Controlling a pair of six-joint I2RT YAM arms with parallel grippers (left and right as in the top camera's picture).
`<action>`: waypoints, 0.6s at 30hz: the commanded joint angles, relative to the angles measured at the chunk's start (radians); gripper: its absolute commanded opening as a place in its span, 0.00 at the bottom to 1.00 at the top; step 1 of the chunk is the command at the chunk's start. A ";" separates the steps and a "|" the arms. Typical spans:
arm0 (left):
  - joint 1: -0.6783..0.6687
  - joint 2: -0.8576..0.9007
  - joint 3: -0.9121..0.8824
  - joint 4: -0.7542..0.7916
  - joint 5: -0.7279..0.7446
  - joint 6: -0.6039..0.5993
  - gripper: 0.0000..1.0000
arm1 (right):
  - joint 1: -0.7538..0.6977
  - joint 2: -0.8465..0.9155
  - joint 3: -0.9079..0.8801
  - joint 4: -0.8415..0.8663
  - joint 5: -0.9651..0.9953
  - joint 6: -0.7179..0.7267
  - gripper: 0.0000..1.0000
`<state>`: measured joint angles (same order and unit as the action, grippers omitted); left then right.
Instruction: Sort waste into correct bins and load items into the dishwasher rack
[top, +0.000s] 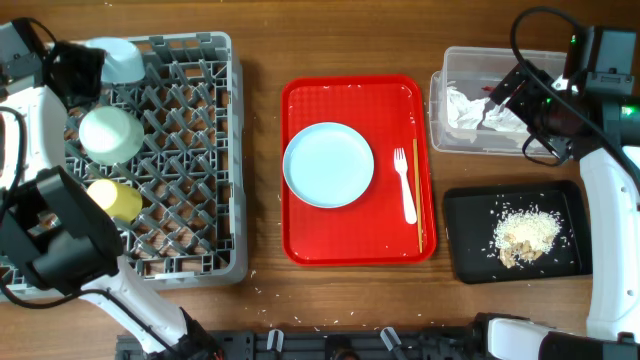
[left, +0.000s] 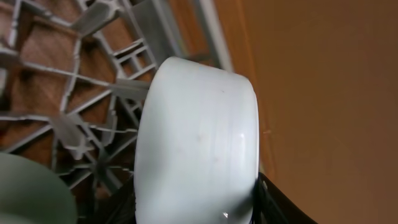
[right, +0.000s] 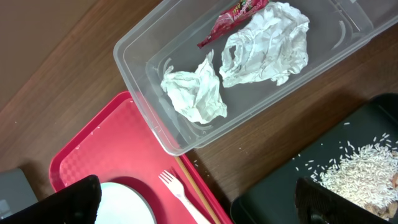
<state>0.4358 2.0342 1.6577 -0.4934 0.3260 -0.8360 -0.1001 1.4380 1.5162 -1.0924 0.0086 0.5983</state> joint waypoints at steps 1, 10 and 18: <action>0.001 0.027 -0.005 -0.020 -0.099 0.032 0.60 | -0.001 0.005 0.013 0.004 0.016 0.006 1.00; 0.049 0.002 -0.005 -0.060 -0.141 0.134 0.76 | -0.001 0.005 0.013 0.004 0.016 0.006 1.00; 0.033 -0.137 -0.005 -0.093 -0.043 0.153 0.49 | -0.001 0.005 0.013 0.004 0.016 0.006 1.00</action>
<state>0.4980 1.9938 1.6562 -0.5922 0.2035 -0.7147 -0.1001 1.4380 1.5162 -1.0924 0.0086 0.5983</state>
